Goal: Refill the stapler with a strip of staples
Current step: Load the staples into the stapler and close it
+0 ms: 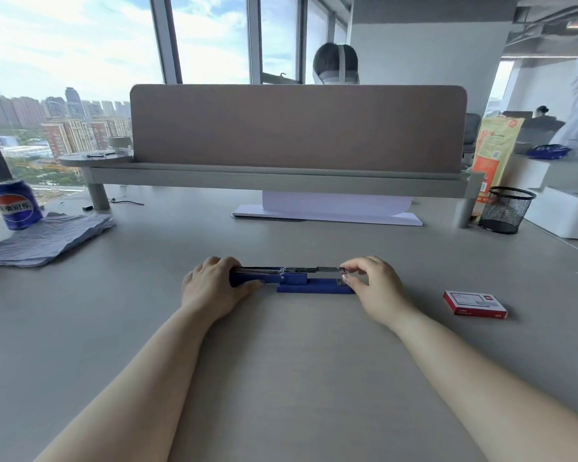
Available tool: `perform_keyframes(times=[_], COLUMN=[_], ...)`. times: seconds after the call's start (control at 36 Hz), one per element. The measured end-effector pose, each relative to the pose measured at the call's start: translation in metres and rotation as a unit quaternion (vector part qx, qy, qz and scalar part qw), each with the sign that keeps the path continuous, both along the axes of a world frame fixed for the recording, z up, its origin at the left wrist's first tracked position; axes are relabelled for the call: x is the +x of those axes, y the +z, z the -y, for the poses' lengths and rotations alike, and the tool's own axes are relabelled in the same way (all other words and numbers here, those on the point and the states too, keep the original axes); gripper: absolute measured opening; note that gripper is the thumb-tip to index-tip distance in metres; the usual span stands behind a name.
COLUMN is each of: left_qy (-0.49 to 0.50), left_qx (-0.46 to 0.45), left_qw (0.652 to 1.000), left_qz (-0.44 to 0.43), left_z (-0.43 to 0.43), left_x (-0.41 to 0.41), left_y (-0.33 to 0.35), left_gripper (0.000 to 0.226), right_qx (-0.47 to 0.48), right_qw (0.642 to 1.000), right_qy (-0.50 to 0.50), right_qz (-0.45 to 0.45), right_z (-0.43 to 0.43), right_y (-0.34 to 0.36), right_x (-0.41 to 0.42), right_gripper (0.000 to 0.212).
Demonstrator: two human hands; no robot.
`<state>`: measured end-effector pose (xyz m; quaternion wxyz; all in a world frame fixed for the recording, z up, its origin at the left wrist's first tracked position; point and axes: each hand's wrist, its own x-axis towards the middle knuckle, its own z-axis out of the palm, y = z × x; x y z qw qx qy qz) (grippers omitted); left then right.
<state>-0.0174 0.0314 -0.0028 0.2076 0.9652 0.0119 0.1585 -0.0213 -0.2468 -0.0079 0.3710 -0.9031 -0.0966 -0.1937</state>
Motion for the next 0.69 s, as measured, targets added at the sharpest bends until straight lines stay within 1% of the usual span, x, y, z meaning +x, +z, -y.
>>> perform_keyframes(times=[0.11, 0.22, 0.31, 0.36, 0.42, 0.5, 0.53, 0.56, 0.61, 0.69], left_qy=[-0.005, -0.047, -0.075, -0.089, -0.112, -0.16, -0.173, -0.181, -0.193, -0.233], left_qx=[-0.055, -0.148, -0.208, -0.279, -0.35, -0.414, -0.417, -0.405, -0.357, -0.261], left_qw=[0.998, 0.983, 0.964, 0.941, 0.915, 0.885, 0.883, 0.888, 0.907, 0.933], left_qz=[0.024, 0.099, 0.151, 0.169, 0.167, 0.14, 0.128, 0.118, 0.109, 0.081], left_z=[0.001, 0.008, 0.017, 0.023, 0.028, 0.039, 0.042, 0.046, 0.052, 0.06], left_x=[0.0, -0.003, -0.005, -0.006, -0.007, -0.011, -0.012, -0.014, -0.017, -0.023], left_y=[0.001, 0.007, 0.014, 0.019, 0.021, 0.024, 0.026, 0.027, 0.027, 0.024], left_gripper=[0.049, 0.043, 0.059, 0.071, 0.079, 0.086, 0.087, 0.087, 0.086, 0.084], right_qx=[0.007, 0.017, 0.023, 0.01, -0.01, -0.017, -0.013, -0.007, 0.014, 0.062], right_qw=[1.0, 1.0, 1.0, 1.0, 0.999, 0.999, 0.999, 0.999, 0.999, 0.996], right_qy=[-0.001, -0.008, -0.011, -0.025, -0.042, -0.049, -0.049, -0.048, -0.048, -0.048], right_qz=[-0.003, -0.005, -0.006, 0.002, 0.011, 0.008, 0.005, 0.001, -0.01, -0.031], right_z=[0.0, 0.0, 0.0, 0.001, 0.001, 0.001, 0.001, 0.001, 0.0, -0.001], right_y=[0.001, 0.001, 0.002, 0.001, 0.0, 0.0, 0.001, 0.001, 0.002, 0.005], right_x=[0.0, -0.001, -0.001, 0.0, 0.001, 0.001, 0.0, 0.001, -0.001, -0.004], right_gripper=[0.015, 0.015, 0.016, 0.016, 0.016, 0.016, 0.016, 0.016, 0.016, 0.025])
